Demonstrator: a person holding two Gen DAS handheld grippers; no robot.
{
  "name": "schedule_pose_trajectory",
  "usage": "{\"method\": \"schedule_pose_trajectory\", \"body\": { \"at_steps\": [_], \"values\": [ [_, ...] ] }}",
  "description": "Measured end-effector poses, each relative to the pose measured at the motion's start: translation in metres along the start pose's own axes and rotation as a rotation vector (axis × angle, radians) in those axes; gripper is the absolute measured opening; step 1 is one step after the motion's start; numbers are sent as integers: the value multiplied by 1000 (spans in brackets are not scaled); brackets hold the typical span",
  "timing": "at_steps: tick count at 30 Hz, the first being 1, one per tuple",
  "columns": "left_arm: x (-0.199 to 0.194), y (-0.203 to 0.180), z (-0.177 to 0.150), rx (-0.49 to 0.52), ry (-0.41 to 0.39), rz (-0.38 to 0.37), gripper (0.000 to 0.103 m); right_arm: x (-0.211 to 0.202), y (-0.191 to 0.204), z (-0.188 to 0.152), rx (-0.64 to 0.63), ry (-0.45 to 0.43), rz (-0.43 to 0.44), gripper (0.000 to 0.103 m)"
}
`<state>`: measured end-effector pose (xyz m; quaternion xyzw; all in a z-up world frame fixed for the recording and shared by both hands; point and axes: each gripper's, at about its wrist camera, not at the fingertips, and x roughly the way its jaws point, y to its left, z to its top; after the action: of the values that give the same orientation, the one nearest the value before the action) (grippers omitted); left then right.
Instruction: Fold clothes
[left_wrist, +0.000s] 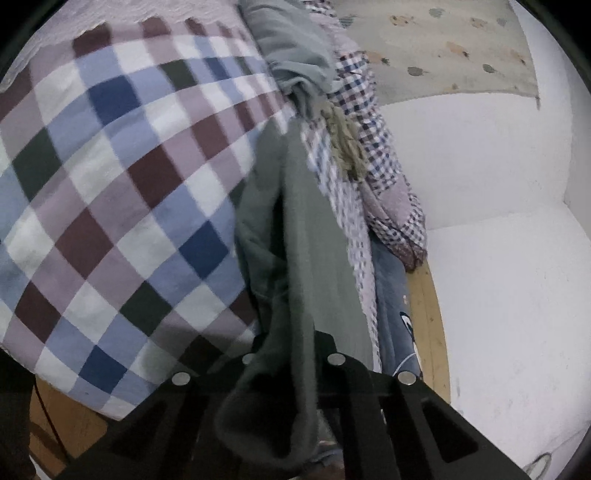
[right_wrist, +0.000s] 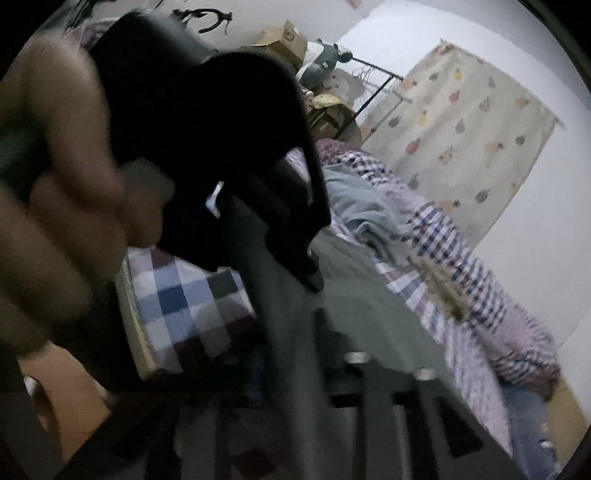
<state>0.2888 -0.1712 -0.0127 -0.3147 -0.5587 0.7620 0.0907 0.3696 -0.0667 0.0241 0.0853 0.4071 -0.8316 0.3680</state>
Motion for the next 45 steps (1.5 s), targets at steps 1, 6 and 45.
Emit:
{"method": "schedule_pose_trajectory", "body": {
  "at_steps": [1,6,45],
  "values": [
    [-3,-2,0,6,-1,-11,4,0,-1,-3,-7,0,-22,49],
    [-12,-2,0,-16,-8,-52,4,8,-15,-25,-14,68,-117,57],
    [-11,-17,22,-109,-24,-272,4,-45,-130,-202,-42,723,-446,71]
  ]
}}
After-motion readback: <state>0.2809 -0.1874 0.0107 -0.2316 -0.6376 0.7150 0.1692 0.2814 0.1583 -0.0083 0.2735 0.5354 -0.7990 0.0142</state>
